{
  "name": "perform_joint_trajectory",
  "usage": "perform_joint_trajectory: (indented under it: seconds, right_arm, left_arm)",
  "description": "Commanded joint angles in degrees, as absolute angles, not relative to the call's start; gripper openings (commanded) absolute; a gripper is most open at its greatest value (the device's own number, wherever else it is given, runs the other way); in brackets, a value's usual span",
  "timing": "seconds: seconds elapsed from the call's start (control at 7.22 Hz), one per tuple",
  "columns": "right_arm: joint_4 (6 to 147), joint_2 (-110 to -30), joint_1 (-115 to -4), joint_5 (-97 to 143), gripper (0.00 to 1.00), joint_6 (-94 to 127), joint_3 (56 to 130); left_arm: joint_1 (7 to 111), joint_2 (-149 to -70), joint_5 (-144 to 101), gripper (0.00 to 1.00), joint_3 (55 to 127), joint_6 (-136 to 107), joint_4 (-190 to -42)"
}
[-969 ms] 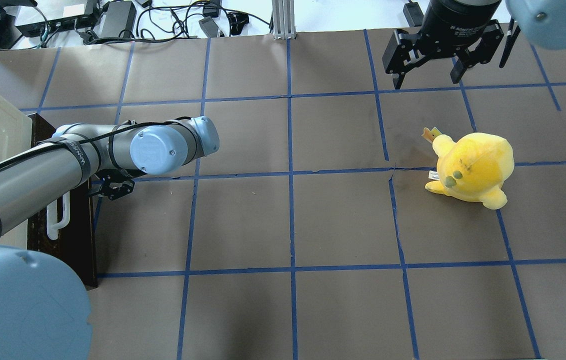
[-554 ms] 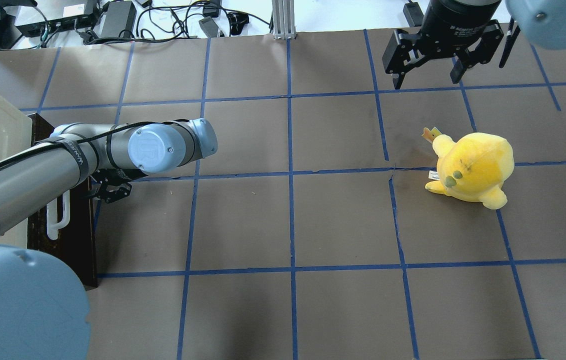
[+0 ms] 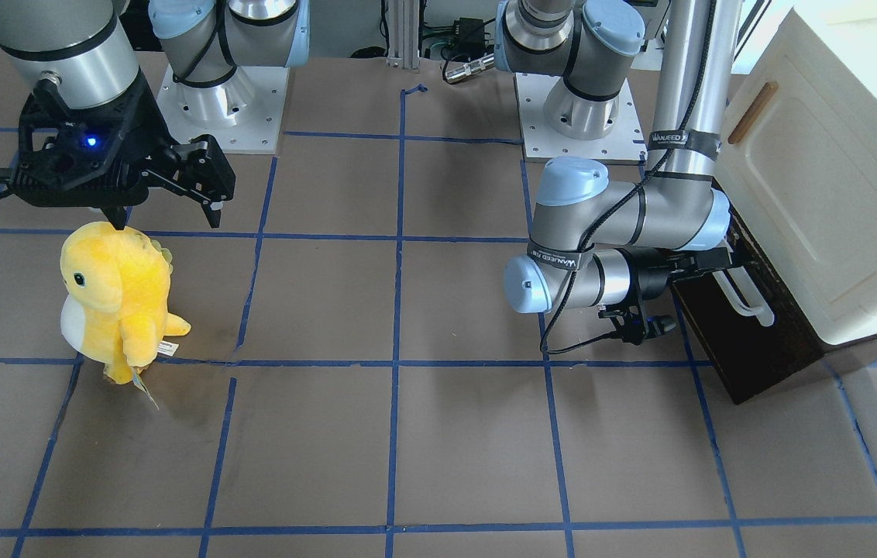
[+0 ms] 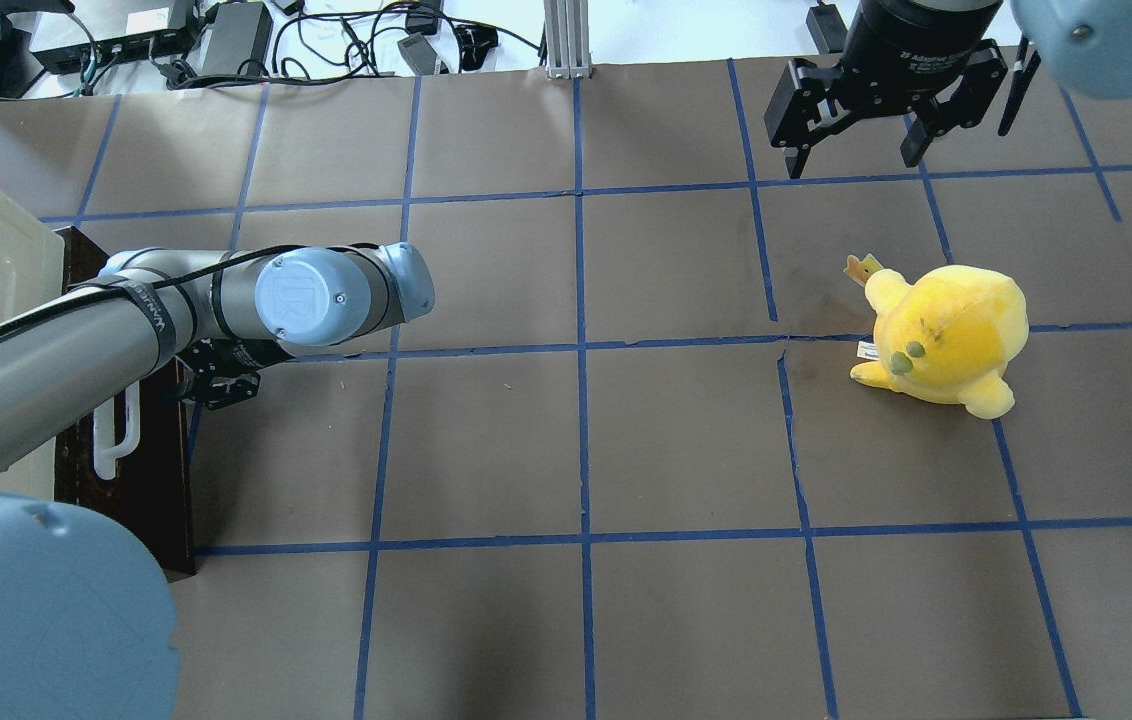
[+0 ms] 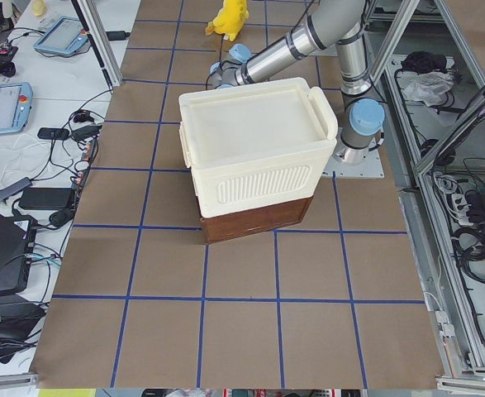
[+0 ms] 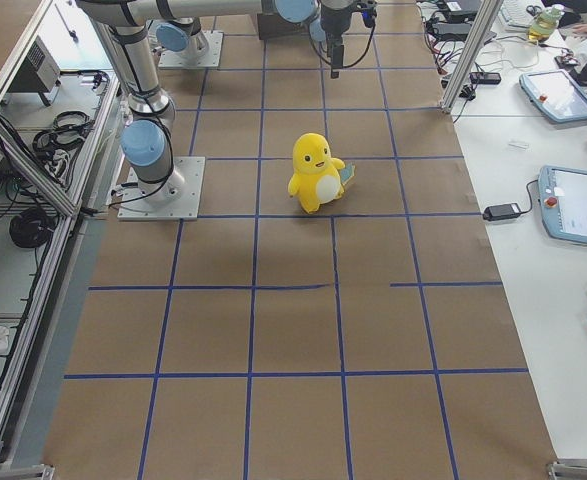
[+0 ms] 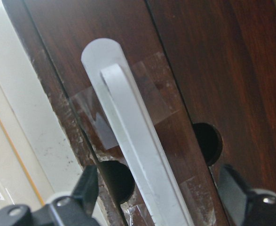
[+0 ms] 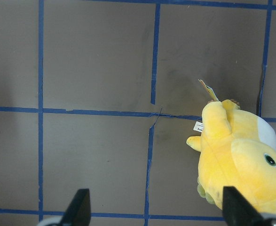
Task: Pull drawer sideways
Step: 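Align the left gripper on the white handle and close on it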
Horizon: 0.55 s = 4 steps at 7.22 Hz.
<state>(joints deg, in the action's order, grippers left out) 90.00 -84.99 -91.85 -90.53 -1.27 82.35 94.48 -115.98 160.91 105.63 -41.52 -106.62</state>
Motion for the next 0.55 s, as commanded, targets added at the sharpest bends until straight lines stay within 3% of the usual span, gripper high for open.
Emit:
perform_joint_trajectory:
  seconds: [0.0,0.14,0.28,0.42]
  right_arm:
    - [90.00,-84.99,-91.85,-90.53,1.00,-1.23,82.35]
    - [90.00,-84.99,-91.85,-90.53,1.00,-1.23,82.35]
    - [90.00,-84.99,-91.85,-90.61,1.00,-1.23,82.35]
    - [90.00,-84.99,-91.85,-90.53,1.00,-1.32,82.35]
  left_arm:
    - [94.48,-115.84,160.66,0.60,105.64,-42.97,-107.66]
    - [94.48,-115.67,160.93,0.43,105.56,-44.02,-108.10]
    - [94.48,-115.75,160.84,0.35,105.64,-44.99,-108.19]
    - [94.48,-116.10,160.84,0.35,105.73,-46.31,-108.45]
